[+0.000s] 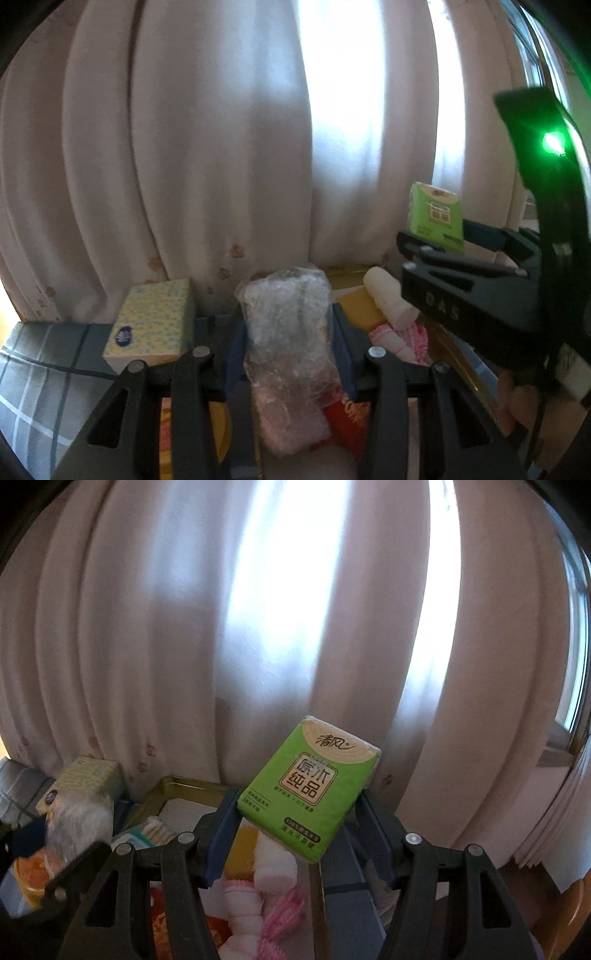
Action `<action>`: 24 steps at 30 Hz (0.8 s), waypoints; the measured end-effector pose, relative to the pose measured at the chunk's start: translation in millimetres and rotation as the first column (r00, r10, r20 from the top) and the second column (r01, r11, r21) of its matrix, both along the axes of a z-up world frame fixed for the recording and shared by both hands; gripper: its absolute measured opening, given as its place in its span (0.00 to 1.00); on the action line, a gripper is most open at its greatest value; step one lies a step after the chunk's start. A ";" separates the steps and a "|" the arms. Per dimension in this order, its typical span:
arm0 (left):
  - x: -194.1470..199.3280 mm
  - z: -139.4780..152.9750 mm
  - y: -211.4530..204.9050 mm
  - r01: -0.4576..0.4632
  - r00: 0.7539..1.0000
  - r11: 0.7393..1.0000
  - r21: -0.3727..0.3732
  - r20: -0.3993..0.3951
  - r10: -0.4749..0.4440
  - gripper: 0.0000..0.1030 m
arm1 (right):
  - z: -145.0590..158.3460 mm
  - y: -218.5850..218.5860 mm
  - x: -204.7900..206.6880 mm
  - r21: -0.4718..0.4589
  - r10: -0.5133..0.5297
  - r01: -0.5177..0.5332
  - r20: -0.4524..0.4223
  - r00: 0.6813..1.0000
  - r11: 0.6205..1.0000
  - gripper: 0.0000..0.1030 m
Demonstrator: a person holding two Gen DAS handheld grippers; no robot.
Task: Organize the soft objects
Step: 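Open both grippers to drop the plastic bag and tissue pack into the tray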
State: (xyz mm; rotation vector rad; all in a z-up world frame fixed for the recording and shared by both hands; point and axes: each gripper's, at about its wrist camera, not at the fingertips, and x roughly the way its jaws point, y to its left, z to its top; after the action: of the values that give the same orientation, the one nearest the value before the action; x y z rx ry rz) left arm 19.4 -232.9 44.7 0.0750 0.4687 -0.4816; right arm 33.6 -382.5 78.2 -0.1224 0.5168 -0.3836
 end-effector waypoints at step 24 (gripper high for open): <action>41.9 -39.5 -54.1 0.032 0.978 0.980 0.194 -0.208 0.009 0.45 | -70.1 -26.0 126.8 0.221 0.143 -0.046 -0.444 0.885 0.974 0.49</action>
State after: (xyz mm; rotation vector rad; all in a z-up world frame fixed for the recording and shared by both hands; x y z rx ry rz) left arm 61.3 -287.0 5.2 0.2198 0.7212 -0.4555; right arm 160.4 -408.5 8.1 -0.0364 1.0122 -0.1992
